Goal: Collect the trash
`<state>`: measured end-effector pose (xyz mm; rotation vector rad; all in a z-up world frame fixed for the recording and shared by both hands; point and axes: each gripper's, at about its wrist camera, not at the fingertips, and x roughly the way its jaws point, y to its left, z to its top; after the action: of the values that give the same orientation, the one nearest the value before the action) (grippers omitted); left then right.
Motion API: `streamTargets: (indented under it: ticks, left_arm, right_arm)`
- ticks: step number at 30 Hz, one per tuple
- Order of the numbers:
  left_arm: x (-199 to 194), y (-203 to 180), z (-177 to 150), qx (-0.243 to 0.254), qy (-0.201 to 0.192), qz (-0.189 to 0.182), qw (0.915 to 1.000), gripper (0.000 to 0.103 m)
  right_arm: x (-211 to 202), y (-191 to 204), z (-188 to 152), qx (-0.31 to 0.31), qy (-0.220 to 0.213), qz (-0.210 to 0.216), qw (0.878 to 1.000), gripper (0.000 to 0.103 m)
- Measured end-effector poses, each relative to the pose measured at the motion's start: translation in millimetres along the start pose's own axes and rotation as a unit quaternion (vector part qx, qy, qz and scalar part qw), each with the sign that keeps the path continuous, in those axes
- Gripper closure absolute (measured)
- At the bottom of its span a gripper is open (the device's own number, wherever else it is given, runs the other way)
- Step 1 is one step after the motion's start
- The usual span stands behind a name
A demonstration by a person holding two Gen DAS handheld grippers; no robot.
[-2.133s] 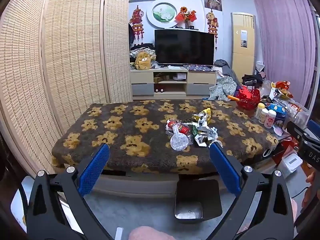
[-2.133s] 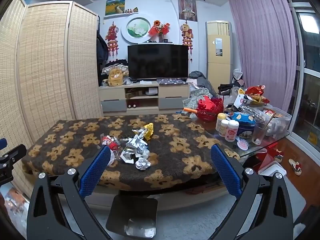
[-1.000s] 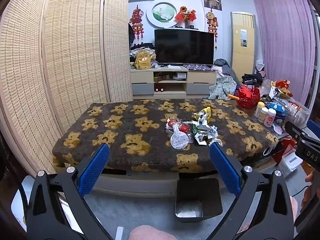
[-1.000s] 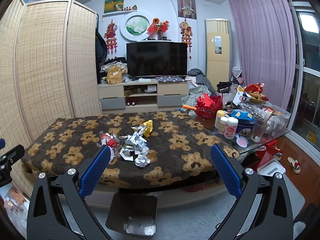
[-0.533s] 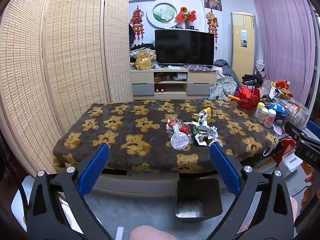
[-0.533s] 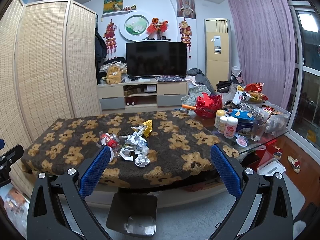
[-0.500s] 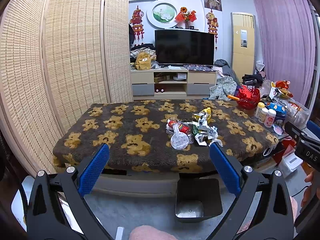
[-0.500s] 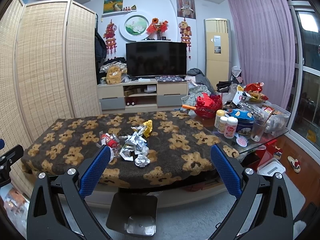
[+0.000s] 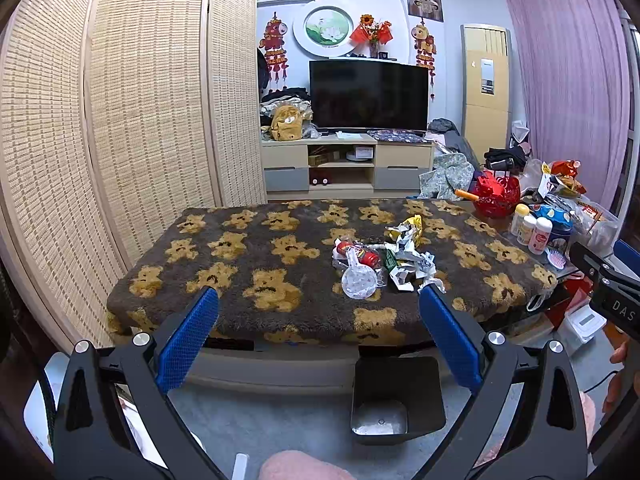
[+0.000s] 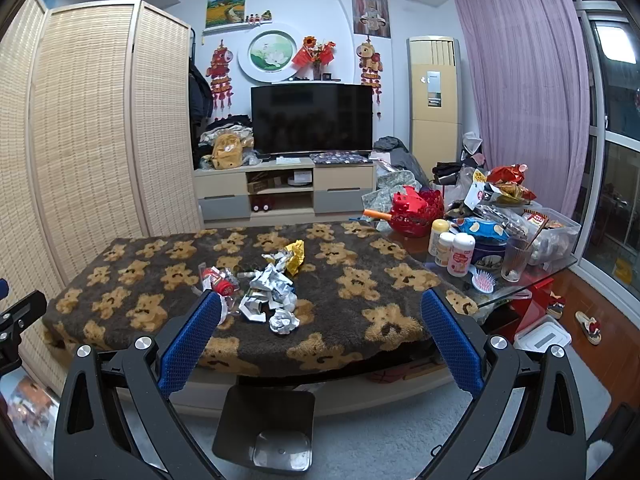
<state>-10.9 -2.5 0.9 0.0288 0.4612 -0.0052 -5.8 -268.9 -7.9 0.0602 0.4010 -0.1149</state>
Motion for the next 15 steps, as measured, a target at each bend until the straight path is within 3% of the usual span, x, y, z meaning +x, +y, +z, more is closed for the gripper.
streamTargets:
  ticks: [15]
  left_arm:
    - [-1.5,-0.7,-0.2,0.0,-0.001,0.001,1.0,0.008]
  right_arm:
    - [0.4,0.7,1.2,0.0,-0.001,0.0,1.0,0.003]
